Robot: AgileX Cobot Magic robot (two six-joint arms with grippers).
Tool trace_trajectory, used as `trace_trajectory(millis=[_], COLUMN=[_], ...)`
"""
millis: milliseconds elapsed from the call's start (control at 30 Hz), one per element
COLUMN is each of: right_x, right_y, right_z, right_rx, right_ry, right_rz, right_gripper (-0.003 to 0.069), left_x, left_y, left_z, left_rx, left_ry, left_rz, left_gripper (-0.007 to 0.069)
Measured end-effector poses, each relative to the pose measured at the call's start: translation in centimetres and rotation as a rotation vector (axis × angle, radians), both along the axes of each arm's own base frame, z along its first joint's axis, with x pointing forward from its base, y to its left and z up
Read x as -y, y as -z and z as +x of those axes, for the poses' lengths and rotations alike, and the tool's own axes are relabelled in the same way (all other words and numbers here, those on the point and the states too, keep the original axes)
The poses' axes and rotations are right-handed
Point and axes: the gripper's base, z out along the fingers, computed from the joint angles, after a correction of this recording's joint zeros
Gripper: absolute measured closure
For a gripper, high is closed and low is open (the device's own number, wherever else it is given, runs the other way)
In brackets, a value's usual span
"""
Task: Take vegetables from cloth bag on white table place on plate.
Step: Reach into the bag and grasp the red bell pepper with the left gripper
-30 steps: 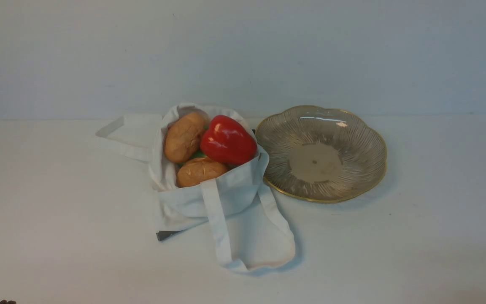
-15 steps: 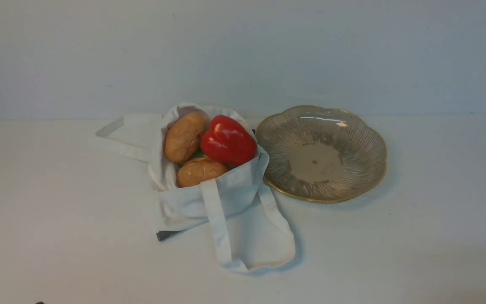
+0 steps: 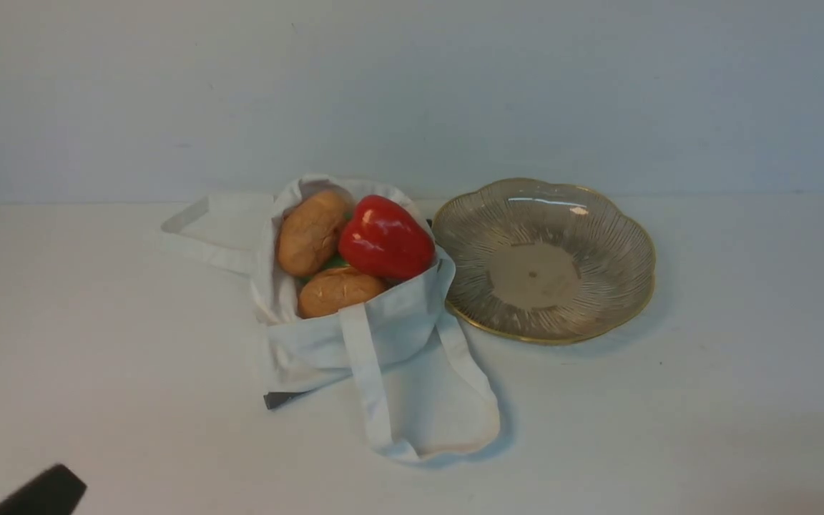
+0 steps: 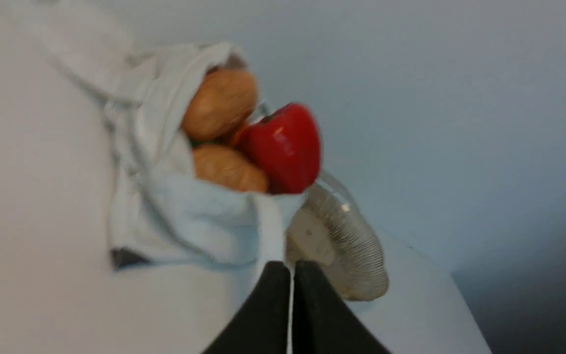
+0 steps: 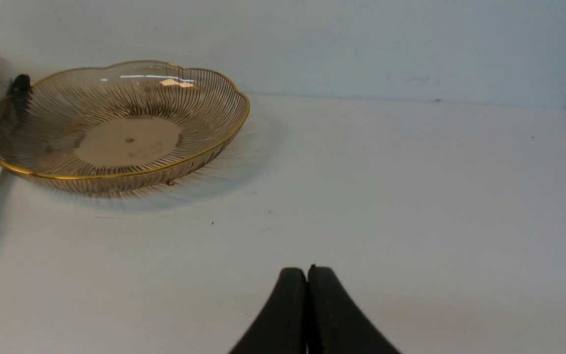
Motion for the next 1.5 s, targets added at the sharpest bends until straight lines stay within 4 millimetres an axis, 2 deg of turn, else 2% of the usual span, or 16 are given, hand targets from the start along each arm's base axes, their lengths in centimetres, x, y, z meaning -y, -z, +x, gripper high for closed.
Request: trace_trajectory(millis=[100, 133, 200, 333, 433, 500, 533, 567, 667, 767, 833, 900, 1033, 1133, 1300, 1500], right_x=[0.0, 0.0, 0.0, 0.0, 0.0, 0.0, 0.0, 0.0, 0.0, 0.0, 0.0, 0.0, 0.0, 0.0, 0.0, 0.0], right_y=[0.0, 0.0, 0.0, 0.0, 0.0, 0.0, 0.0, 0.0, 0.0, 0.0, 0.0, 0.0, 0.0, 0.0, 0.0, 0.0], right_z=[0.0, 0.0, 0.0, 0.0, 0.0, 0.0, 0.0, 0.0, 0.0, 0.0, 0.0, 0.0, 0.0, 0.0, 0.0, 0.0], right_rx=[0.000, 0.000, 0.000, 0.000, 0.000, 0.000, 0.000, 0.000, 0.000, 0.000, 0.000, 0.000, 0.000, 0.000, 0.000, 0.000], right_ry=[0.000, 0.000, 0.000, 0.000, 0.000, 0.000, 0.000, 0.000, 0.000, 0.000, 0.000, 0.000, 0.000, 0.000, 0.000, 0.000], right_rz=[0.000, 0.000, 0.000, 0.000, 0.000, 0.000, 0.000, 0.000, 0.000, 0.000, 0.000, 0.000, 0.000, 0.000, 0.000, 0.000], right_gripper=[0.0673, 0.0673, 0.0673, 0.0673, 0.0673, 0.0673, 0.0673, 0.0673, 0.0673, 0.0673, 0.0673, 0.0673, 0.0673, 0.0673, 0.0673, 0.0673], left_x=[0.6, 0.6, 1.1, 1.6, 1.6, 2.0, 2.0, 2.8, 4.5, 7.8, 8.9, 11.6, 14.2, 14.7, 14.6, 15.3], left_y=[-3.9, -4.1, -5.4, -4.9, -4.8, -4.7, -4.7, -4.6, -4.3, -4.1, -4.0, -4.0, -4.9, -5.8, -6.1, -5.5], left_z=[0.9, 1.0, 3.0, 8.5, 11.9, 15.5, 15.8, 18.3, 21.8, 26.2, 27.2, 29.4, 31.3, 32.1, 32.9, 34.2], left_rx=[-0.044, -0.047, -0.223, -0.654, -0.783, -0.854, -0.856, -0.875, -0.880, -0.851, -0.838, -0.800, -0.754, -0.729, -0.703, -0.622], left_ry=[0.064, 0.063, 0.145, 0.288, 0.326, 0.367, 0.373, 0.407, 0.464, 0.536, 0.556, 0.591, 0.561, 0.506, 0.434, 0.407], left_rz=[0.103, 0.109, 0.225, 0.422, 0.497, 0.523, 0.527, 0.542, 0.574, 0.640, 0.665, 0.734, 0.794, 0.819, 0.823, 0.777], left_gripper=[0.0629, 0.0629, 0.0629, 0.0629, 0.0629, 0.0629, 0.0629, 0.0629, 0.0629, 0.0629, 0.0628, 0.0621, 0.0587, 0.0545, 0.0405, 0.0158])
